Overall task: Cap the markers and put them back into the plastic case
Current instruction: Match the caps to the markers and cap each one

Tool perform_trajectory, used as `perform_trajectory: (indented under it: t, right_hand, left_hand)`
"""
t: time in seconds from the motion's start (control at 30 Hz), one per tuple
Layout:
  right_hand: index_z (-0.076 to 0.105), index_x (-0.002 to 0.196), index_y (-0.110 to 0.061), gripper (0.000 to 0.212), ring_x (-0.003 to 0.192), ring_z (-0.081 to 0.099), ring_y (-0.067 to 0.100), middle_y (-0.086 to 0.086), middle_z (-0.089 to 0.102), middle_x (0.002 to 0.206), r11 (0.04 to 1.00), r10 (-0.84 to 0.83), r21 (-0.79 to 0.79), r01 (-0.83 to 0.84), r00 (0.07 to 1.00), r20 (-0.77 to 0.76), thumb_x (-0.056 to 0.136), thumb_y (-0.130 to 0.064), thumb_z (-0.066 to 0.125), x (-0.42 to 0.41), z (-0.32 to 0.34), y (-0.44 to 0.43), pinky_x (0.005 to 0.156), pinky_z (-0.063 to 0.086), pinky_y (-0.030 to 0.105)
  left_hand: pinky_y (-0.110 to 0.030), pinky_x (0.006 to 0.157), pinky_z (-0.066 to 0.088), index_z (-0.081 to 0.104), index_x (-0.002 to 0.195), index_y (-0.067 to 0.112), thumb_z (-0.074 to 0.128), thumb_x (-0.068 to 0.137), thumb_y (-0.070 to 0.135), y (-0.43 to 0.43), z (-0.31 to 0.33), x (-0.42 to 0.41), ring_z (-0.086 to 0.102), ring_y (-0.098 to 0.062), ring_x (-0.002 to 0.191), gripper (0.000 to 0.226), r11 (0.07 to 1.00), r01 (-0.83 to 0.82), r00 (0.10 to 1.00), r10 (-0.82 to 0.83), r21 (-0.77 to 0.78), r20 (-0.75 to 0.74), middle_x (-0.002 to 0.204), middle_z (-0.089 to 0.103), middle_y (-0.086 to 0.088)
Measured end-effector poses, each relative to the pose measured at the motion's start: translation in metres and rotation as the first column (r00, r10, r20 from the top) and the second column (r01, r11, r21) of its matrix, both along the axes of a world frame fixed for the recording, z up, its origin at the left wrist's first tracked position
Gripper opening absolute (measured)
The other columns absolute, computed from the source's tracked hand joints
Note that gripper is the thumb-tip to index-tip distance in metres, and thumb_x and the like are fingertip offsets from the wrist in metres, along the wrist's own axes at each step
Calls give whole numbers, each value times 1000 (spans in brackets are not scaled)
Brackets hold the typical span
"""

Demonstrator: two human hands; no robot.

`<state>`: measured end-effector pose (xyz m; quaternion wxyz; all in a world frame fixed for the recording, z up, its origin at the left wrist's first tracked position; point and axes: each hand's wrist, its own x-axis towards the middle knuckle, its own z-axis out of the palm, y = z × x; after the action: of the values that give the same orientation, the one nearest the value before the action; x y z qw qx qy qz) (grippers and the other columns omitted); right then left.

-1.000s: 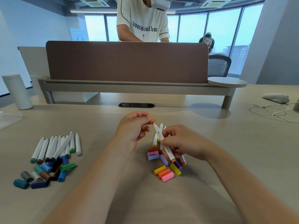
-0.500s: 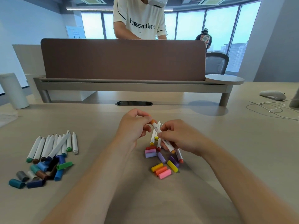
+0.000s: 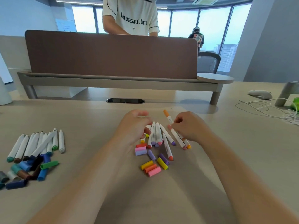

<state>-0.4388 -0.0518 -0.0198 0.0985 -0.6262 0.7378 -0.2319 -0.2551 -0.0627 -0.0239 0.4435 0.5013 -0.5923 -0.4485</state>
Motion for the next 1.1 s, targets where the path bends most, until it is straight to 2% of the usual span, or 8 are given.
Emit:
perform_trajectory:
  t: [0.1,0.2,0.37,0.5,0.6,0.7,0.97,1.1]
  right_hand:
    - [65,72,-8,33,61,57,18,8,61,66,994,-58,92,64,997,-59,92,-32,56,-4,-5,-1,58,46,29]
    - [52,62,-11,35,52,46,16,3,46,57,987,-89,125,101,991,-99,93,-28,53,-1,-9,-3,49,32,25]
    - [58,71,-13,20,55,55,17,4,58,66,977,-110,166,133,984,-141,90,-21,59,4,-15,-10,50,41,24]
    - [61,88,-18,3,69,59,17,3,64,82,996,-74,44,83,983,-167,90,-18,59,10,-18,-13,60,51,28]
    - [65,84,-18,8,68,67,22,3,67,76,994,-47,91,67,978,-201,86,-16,57,15,-18,-15,69,61,37]
    - [63,79,-16,8,69,64,22,2,62,72,988,-48,129,86,961,-272,85,-18,58,20,-20,-16,68,57,33]
    - [47,68,-21,24,66,53,17,0,55,75,984,-100,105,142,939,-329,90,-23,57,28,-18,-15,64,46,31]
    - [50,67,-18,26,61,53,16,2,56,71,983,-141,82,162,966,-215,89,-27,59,26,-14,-12,61,45,29]
  left_hand:
    - [-28,56,45,66,100,24,57,94,23,4,0,-4,58,-11,62,11,999,49,998,-48,-18,49,90,69,0]
    - [-26,55,45,67,99,22,54,96,24,6,1,-6,57,-10,60,13,998,56,993,-52,-32,108,88,69,1]
    - [-26,55,45,67,99,19,52,98,25,9,2,-6,56,-12,64,16,997,59,987,-52,-43,149,88,69,1]
    - [-27,54,43,68,97,17,53,96,22,8,3,-5,54,-13,62,16,998,47,990,-41,-39,137,84,68,0]
    - [-27,54,42,68,95,16,54,95,21,7,4,-3,53,-13,60,16,998,43,992,-39,-34,124,82,68,-1]
    - [-28,54,40,69,91,14,56,93,20,6,4,-2,50,-14,59,15,998,38,990,-31,-45,135,77,66,-2]
    - [-27,58,43,70,89,11,61,92,26,6,9,6,51,-14,63,18,991,73,928,-27,-110,371,79,66,-6]
    - [-25,61,44,73,89,12,65,90,25,8,9,5,60,-18,73,16,967,199,823,-79,-156,562,85,70,-7]
